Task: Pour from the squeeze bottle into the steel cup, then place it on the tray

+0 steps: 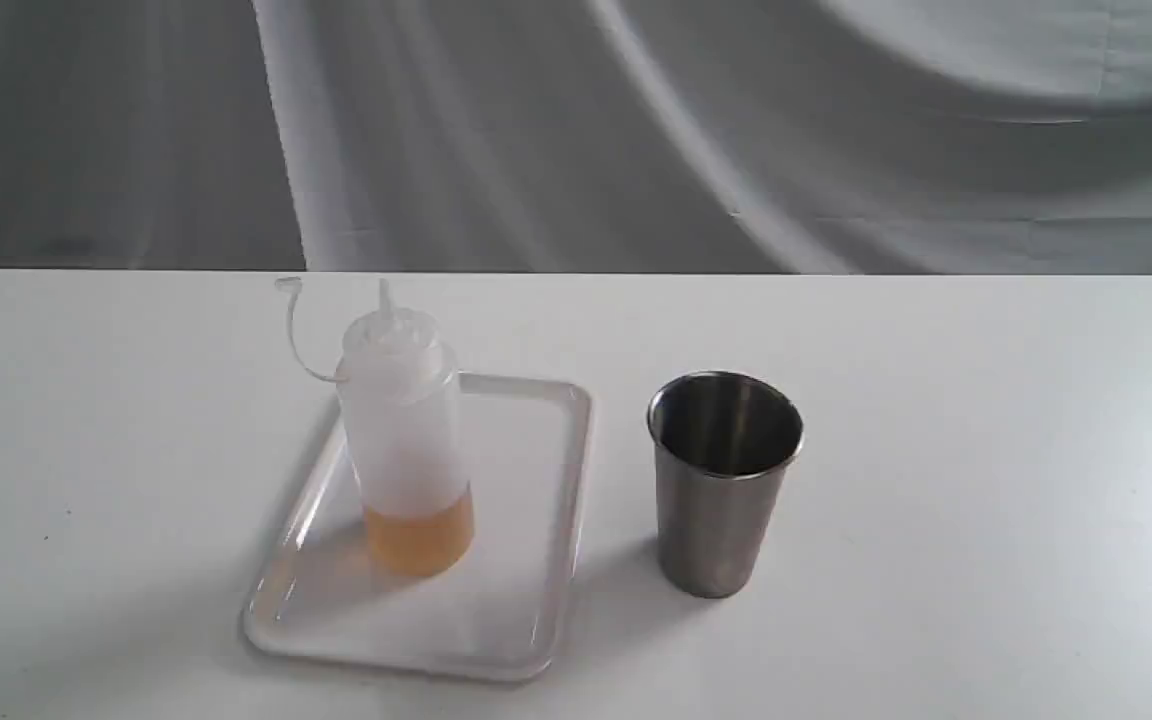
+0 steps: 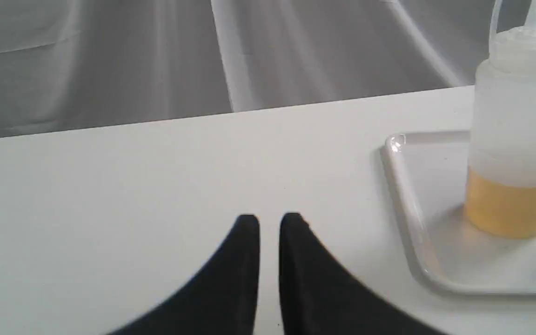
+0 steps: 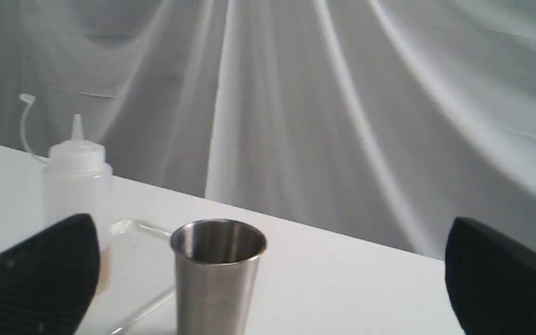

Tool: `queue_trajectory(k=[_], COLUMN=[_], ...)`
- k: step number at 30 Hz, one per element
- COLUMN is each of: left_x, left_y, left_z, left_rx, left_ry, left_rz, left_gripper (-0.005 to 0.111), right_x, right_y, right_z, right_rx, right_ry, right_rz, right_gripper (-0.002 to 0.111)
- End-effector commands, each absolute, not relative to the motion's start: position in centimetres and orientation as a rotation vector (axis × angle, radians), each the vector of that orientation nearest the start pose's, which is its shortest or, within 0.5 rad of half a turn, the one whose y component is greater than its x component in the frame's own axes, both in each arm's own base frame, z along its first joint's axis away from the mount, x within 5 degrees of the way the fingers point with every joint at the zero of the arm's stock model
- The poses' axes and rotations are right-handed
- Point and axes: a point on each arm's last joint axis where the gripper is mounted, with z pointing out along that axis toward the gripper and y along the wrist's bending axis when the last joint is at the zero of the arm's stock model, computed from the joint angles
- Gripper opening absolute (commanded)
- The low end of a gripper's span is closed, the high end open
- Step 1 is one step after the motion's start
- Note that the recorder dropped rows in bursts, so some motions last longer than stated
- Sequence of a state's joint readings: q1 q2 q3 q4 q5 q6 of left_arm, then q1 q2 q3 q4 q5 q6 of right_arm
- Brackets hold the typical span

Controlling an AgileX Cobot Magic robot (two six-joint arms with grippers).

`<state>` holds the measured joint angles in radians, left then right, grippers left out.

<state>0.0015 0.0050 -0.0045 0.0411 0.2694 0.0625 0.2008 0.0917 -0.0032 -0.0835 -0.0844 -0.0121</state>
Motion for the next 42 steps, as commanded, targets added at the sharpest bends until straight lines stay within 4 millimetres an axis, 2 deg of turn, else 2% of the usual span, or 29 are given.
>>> queue_trajectory(k=[1, 5, 13, 20, 30, 42], left_x=[5.5, 5.5, 5.5, 5.5, 5.5, 5.5], left_y=[0.1, 0.1, 0.1, 0.1, 0.1, 0.1], left_z=[18.9, 18.9, 18.9, 18.9, 18.9, 18.9], left_rx=[0.081, 0.081, 0.081, 0.081, 0.081, 0.081], left_ry=[1.744, 1.744, 1.744, 1.744, 1.744, 1.744], left_rz=[0.085, 0.085, 0.085, 0.085, 0.085, 0.085], left_gripper=[0.008, 0.008, 0.008, 0.008, 0.008, 0.008], right_x=[5.9, 5.5, 5.5, 5.5, 5.3, 5.2], right_y=[0.8, 0.2, -0.6, -1.1, -1.2, -1.4], right_z=[21.8, 22.2, 21.9, 20.1, 18.5, 18.4], right_rx=[-0.157, -0.08, 0.03, 0.091, 0.114, 0.158], right_ry=[1.437, 1.385, 1.416, 1.616, 1.794, 1.804], right_rz=[0.027, -0.053, -0.15, -0.2, -0.207, -0.237], right_gripper=[0.105, 0.105, 0.105, 0.105, 0.105, 0.105])
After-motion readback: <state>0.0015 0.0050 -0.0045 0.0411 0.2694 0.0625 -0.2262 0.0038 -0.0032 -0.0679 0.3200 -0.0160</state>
